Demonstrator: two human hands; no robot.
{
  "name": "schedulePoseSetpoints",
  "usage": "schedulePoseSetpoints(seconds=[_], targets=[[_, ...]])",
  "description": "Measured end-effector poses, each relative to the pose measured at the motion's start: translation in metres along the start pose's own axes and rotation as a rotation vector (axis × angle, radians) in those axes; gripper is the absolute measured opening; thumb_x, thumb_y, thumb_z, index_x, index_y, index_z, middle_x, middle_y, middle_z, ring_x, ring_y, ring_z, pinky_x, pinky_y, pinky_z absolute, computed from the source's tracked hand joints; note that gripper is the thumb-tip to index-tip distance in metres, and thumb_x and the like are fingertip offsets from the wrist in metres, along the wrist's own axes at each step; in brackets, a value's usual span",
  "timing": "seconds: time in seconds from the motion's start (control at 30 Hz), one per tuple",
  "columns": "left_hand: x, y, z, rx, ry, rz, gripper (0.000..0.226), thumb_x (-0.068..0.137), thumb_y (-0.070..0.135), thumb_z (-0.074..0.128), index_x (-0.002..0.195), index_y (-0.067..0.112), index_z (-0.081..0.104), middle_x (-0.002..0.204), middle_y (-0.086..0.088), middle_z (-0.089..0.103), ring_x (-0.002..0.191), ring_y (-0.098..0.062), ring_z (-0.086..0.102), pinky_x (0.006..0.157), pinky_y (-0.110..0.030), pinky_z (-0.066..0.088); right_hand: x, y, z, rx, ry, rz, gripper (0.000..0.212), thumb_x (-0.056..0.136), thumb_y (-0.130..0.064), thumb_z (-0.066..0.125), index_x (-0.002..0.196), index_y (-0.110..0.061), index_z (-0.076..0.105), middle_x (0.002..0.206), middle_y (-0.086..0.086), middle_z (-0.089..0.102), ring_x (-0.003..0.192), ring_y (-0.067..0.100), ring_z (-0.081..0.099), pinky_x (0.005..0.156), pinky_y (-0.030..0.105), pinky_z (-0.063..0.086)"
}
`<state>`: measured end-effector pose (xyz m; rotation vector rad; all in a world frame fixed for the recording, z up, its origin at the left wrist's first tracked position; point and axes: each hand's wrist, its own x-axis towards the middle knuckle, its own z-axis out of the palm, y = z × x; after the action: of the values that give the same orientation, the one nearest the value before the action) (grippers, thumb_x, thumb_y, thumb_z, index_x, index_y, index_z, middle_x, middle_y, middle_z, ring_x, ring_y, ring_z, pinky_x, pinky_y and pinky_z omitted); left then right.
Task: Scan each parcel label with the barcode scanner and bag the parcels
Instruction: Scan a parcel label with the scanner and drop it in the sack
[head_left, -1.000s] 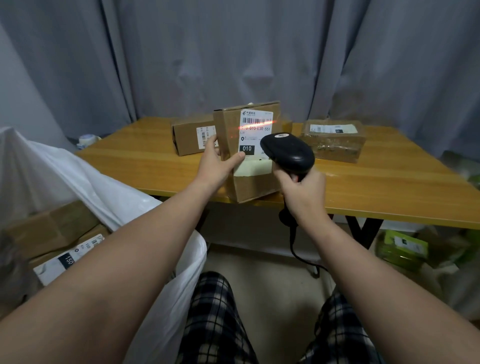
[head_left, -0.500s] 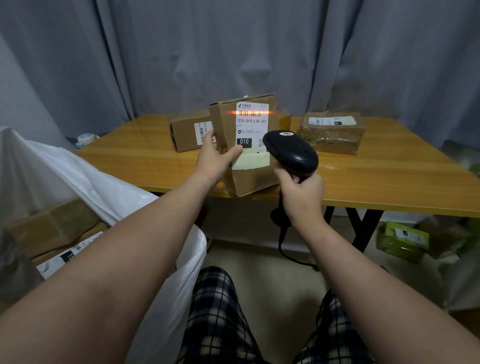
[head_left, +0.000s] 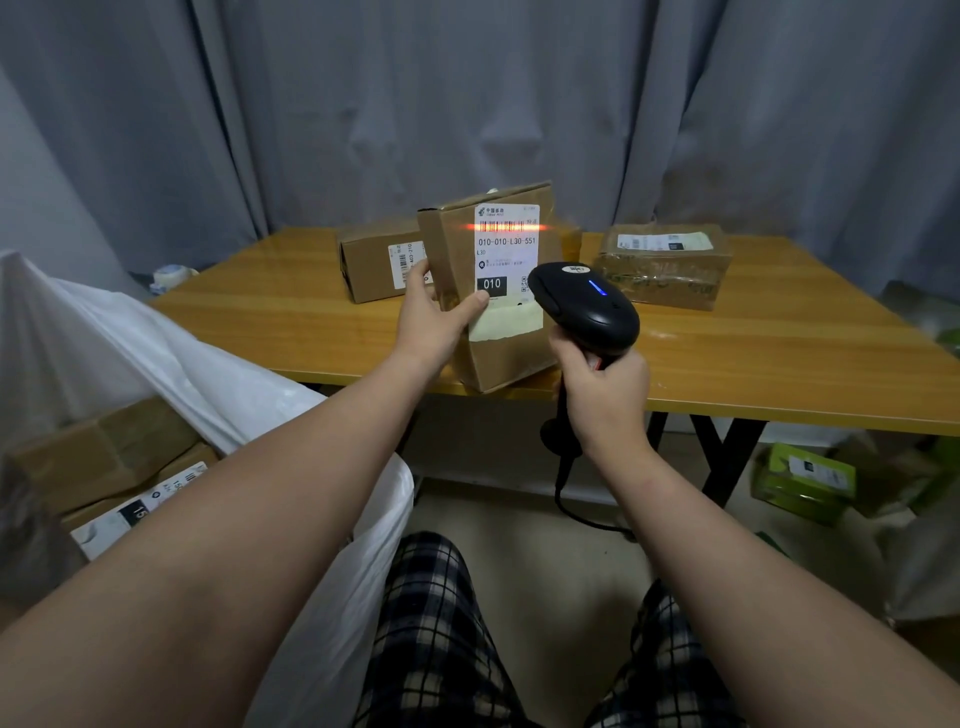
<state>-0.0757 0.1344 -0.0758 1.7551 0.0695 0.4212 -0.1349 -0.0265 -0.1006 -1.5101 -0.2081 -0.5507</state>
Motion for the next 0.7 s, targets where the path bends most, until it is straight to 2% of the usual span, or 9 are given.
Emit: schedulePoseSetpoints(seconds=[0.07, 0.13, 0.2, 0.3, 0.33, 0.4, 0.5, 0.6, 0.7], targets=[[-0.001, 0.000, 0.000, -0.015, 0.003, 0.014, 0.078, 0.087, 0.020, 0.071, 0.148, 0.019, 0.023, 0.136, -0.007, 0.053, 0.125, -0.021, 0.052, 0.091, -0.028, 0.050, 0.001, -0.003, 0.002, 0.008, 0.005, -0.003, 0.016, 0.087, -0.009, 0.069, 0.074, -0.007, 0.061, 0.049, -0.013, 0.049, 0.052, -0.003, 0.050, 0.056, 0.008, 0.040], [-0.005, 0.003, -0.003, -0.032, 0.004, 0.033, 0.078, 0.086, 0.019, 0.071, 0.147, 0.019, 0.023, 0.134, -0.007, 0.054, 0.122, -0.020, 0.055, 0.082, -0.022, 0.052, 0.000, -0.006, 0.003, 0.024, 0.014, -0.015, 0.019, 0.087, -0.010, 0.070, 0.079, 0.005, 0.063, 0.055, 0.003, 0.051, 0.056, 0.002, 0.050, 0.057, 0.010, 0.041], [-0.013, 0.010, -0.008, -0.061, 0.011, 0.061, 0.078, 0.086, 0.018, 0.071, 0.147, 0.019, 0.023, 0.130, -0.004, 0.055, 0.118, -0.019, 0.058, 0.079, -0.020, 0.055, 0.001, -0.013, 0.004, 0.032, 0.001, -0.027, 0.019, 0.087, -0.011, 0.070, 0.081, 0.005, 0.064, 0.058, 0.013, 0.052, 0.060, 0.007, 0.052, 0.058, 0.014, 0.042], [-0.031, 0.025, -0.026, -0.065, 0.040, 0.122, 0.077, 0.085, 0.016, 0.073, 0.146, 0.016, 0.026, 0.116, 0.007, 0.057, 0.103, -0.008, 0.063, 0.076, -0.016, 0.055, 0.000, -0.030, 0.014, 0.044, -0.049, -0.056, 0.015, 0.085, -0.013, 0.072, 0.076, -0.005, 0.063, 0.059, -0.001, 0.054, 0.060, 0.006, 0.054, 0.058, 0.019, 0.044], [-0.038, 0.029, -0.036, -0.064, 0.048, 0.136, 0.077, 0.084, 0.017, 0.074, 0.146, 0.016, 0.027, 0.116, 0.006, 0.058, 0.100, -0.006, 0.064, 0.075, -0.015, 0.054, -0.002, -0.036, 0.019, 0.059, -0.079, -0.058, 0.012, 0.086, -0.012, 0.071, 0.077, -0.010, 0.063, 0.061, -0.005, 0.056, 0.060, 0.003, 0.055, 0.058, 0.018, 0.045], [-0.055, 0.036, -0.061, -0.064, 0.079, 0.144, 0.075, 0.083, 0.019, 0.075, 0.144, 0.018, 0.032, 0.119, 0.002, 0.059, 0.095, -0.004, 0.066, 0.074, -0.017, 0.054, -0.007, -0.049, 0.032, 0.120, -0.180, -0.047, 0.012, 0.087, -0.010, 0.070, 0.084, -0.019, 0.063, 0.064, -0.012, 0.060, 0.062, -0.002, 0.059, 0.060, 0.017, 0.047], [-0.081, 0.045, -0.112, -0.016, 0.182, 0.158, 0.068, 0.082, 0.020, 0.075, 0.139, 0.020, 0.037, 0.107, 0.009, 0.058, 0.078, 0.008, 0.064, 0.068, -0.013, 0.051, -0.022, -0.061, 0.060, 0.169, -0.346, -0.034, 0.011, 0.083, -0.020, 0.074, 0.085, -0.023, 0.064, 0.060, -0.015, 0.060, 0.062, 0.002, 0.058, 0.060, 0.021, 0.046], [-0.104, 0.050, -0.169, 0.102, 0.305, 0.179, 0.066, 0.082, 0.026, 0.074, 0.138, 0.020, 0.039, 0.107, 0.009, 0.057, 0.081, 0.008, 0.061, 0.068, -0.010, 0.049, -0.039, -0.067, 0.092, 0.104, -0.475, -0.096, 0.018, 0.082, -0.015, 0.076, 0.087, -0.027, 0.064, 0.075, -0.012, 0.065, 0.074, -0.003, 0.061, 0.067, 0.014, 0.047], [-0.125, 0.047, -0.219, 0.224, 0.394, 0.105, 0.064, 0.084, 0.034, 0.071, 0.140, 0.026, 0.039, 0.113, 0.006, 0.056, 0.089, -0.001, 0.059, 0.073, -0.018, 0.053, -0.058, -0.070, 0.123, 0.050, -0.596, -0.090, 0.012, 0.082, -0.016, 0.074, 0.092, -0.015, 0.067, 0.082, 0.003, 0.067, 0.078, 0.002, 0.062, 0.068, 0.017, 0.048]])
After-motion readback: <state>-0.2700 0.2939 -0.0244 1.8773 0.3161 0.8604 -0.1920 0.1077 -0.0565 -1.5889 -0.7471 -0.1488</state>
